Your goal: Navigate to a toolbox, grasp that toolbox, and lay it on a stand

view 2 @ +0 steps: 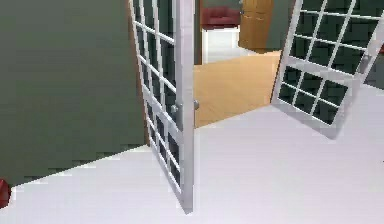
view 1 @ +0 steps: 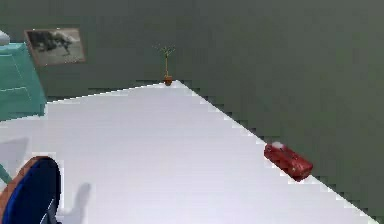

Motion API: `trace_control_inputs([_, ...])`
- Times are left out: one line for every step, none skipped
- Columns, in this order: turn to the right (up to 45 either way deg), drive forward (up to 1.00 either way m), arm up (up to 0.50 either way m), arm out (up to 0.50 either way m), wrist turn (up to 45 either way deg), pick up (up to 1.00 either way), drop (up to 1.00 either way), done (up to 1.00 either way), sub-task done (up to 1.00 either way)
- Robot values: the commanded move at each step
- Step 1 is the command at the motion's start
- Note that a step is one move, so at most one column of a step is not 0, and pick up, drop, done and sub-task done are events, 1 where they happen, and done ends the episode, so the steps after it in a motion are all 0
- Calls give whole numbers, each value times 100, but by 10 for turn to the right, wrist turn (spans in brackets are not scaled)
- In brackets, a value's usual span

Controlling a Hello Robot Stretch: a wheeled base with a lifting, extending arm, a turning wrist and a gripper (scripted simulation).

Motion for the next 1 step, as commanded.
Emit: trace_control_inputs([360,0,0,0,0,0,0,0,0])
